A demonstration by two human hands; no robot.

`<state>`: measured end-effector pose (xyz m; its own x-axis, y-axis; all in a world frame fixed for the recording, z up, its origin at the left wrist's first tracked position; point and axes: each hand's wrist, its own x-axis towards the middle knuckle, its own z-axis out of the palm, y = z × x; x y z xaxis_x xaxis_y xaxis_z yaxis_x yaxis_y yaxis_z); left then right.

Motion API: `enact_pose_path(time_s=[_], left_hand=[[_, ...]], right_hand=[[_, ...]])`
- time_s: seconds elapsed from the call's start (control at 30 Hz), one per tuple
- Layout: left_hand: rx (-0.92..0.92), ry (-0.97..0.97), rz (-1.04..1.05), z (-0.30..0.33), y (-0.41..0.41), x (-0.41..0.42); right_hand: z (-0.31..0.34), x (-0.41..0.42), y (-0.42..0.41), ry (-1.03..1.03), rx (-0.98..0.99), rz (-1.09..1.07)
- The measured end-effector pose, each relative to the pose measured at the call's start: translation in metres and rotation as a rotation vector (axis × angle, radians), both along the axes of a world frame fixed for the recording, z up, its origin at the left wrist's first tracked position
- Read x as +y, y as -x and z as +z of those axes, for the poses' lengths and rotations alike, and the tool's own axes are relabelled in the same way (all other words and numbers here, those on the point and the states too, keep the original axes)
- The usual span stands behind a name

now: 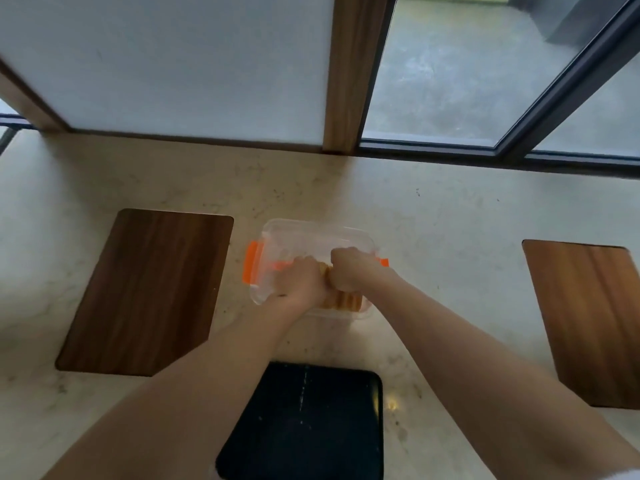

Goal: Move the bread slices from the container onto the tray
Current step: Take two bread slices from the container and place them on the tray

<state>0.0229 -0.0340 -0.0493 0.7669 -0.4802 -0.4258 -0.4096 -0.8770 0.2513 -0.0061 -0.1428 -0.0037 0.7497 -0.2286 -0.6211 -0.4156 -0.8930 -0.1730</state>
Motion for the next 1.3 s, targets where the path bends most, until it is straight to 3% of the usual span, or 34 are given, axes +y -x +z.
enact_pose_path(time_s=[0.17, 0.4, 0.6, 0.73, 0.83, 0.93, 1.03, 1.13, 1.2, 1.3], left_hand=[[-0.06, 0.125, 0.0, -0.007, -0.002, 0.02], [-0.11, 0.065, 0.051, 0.005, -0.018, 0.018], [-0.233, 0.073, 0.04, 0.02, -0.018, 0.023], [-0.222, 0.233, 0.167, 0.04, -0.015, 0.025], [-0.209, 0.51, 0.327, 0.068, -0.004, 0.04], [0.046, 0.802, 0.621, 0.097, 0.019, 0.072], [0.551, 1.064, 0.949, 0.109, 0.046, 0.107], [0.912, 1.23, 1.178, 0.098, 0.08, 0.14], [1.086, 1.355, 1.286, 0.085, 0.107, 0.157], [1.199, 1.419, 1.354, 0.065, 0.145, 0.18]], right_hand=[[-0.007, -0.002, -0.005, 0.01, -0.04, -0.006], [-0.018, 0.006, -0.015, 0.012, -0.131, -0.029], [-0.019, 0.013, -0.025, -0.053, -0.083, -0.039], [-0.013, 0.008, -0.012, -0.089, -0.097, -0.108], [0.007, -0.007, 0.012, -0.161, -0.283, -0.286], [0.031, -0.018, 0.051, -0.443, -0.443, -0.611], [0.041, -0.017, 0.102, -1.041, -0.5, -0.977], [0.037, -0.002, 0.154, -1.526, -0.492, -1.145], [0.026, 0.013, 0.182, -1.687, -0.451, -1.191], [0.012, 0.038, 0.218, -1.79, -0.333, -1.194]])
